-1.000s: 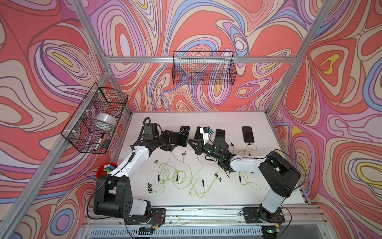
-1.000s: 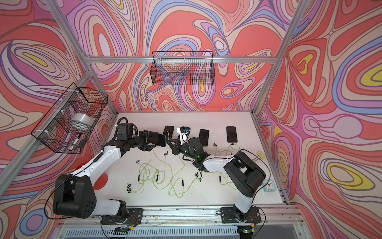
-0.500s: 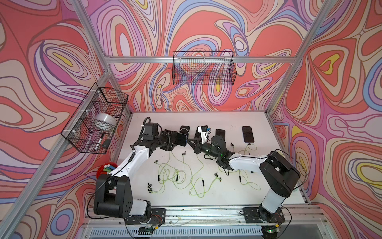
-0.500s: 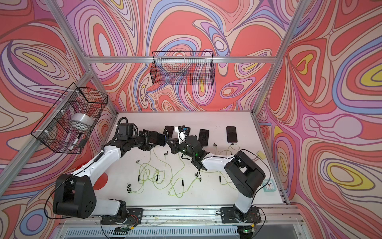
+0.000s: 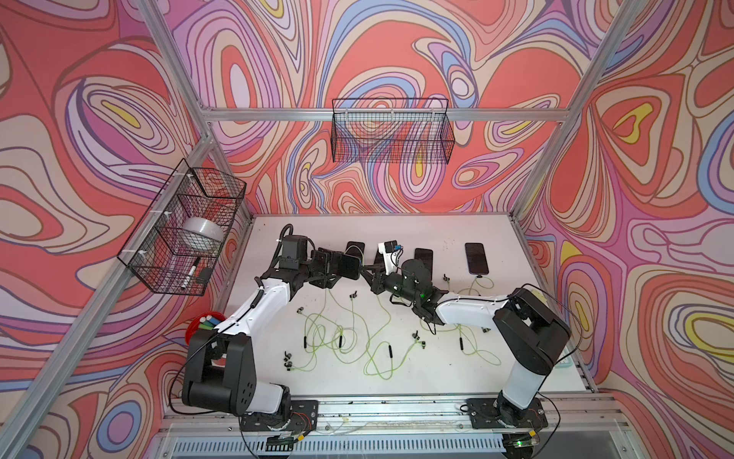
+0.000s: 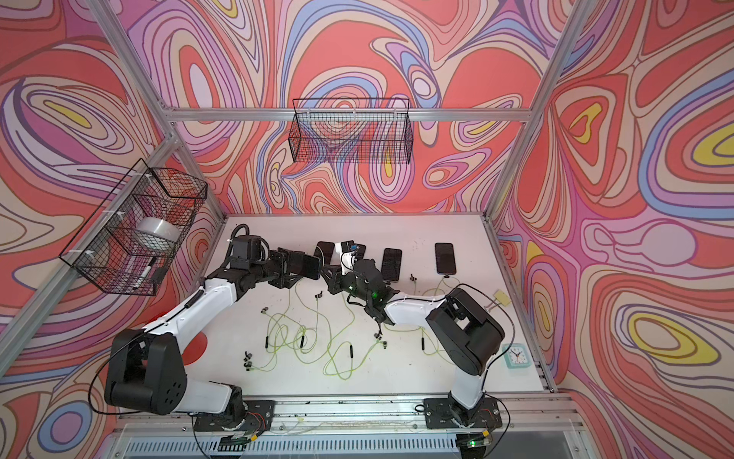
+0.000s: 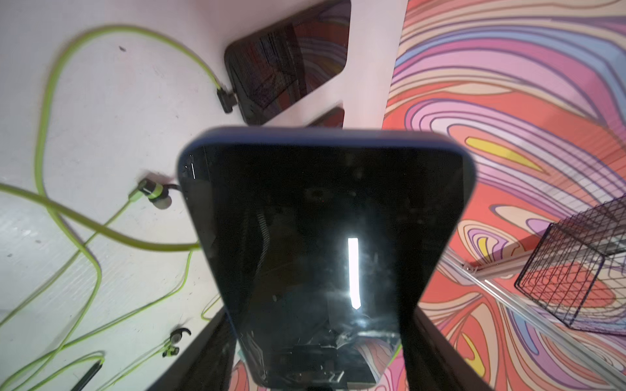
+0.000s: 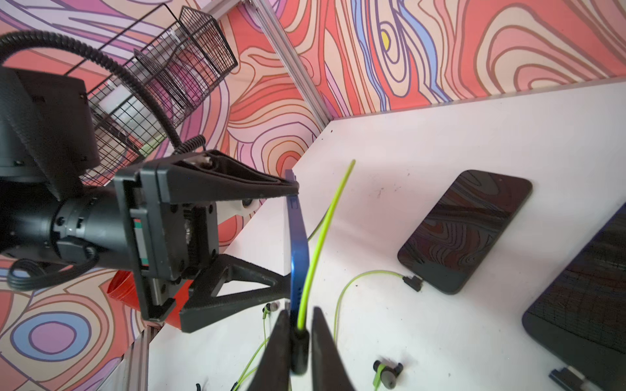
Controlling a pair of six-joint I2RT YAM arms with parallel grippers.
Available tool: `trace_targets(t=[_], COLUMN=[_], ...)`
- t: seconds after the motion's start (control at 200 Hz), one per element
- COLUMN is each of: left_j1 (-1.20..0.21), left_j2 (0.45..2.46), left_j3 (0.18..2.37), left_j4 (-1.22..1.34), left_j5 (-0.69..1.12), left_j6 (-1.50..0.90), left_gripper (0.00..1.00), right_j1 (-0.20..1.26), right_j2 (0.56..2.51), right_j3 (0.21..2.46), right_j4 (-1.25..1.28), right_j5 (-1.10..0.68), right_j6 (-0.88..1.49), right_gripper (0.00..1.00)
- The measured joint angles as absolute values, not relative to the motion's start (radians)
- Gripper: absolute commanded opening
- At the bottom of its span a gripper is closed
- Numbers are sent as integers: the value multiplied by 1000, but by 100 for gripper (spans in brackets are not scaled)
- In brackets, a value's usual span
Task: Plug wired earphones into phones
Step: Insert the wired earphone into the phone, then place the phone at the center of the board.
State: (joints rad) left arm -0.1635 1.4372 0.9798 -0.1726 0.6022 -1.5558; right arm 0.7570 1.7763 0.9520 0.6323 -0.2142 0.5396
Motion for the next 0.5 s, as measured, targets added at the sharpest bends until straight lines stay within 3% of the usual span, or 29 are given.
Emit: trace_targets(t=[0.07, 0.16, 0.496], left_j1=[-165, -156, -136], left_j2=[1446, 1459, 1659], left_j3=[1019, 1091, 1488], left_j4=[-241, -345, -827], left_j5=[633, 644, 477], left_j6=[-1485, -1357, -662], left_gripper=[0, 0, 0], right_j1=[760, 752, 635], right_j2=[1758, 1716, 1494], right_j3=[952, 950, 931], right_j4=[556, 474, 224], right_j5=[-216, -234, -268], right_j6=[530, 524, 471], right_gripper=[54, 61, 61])
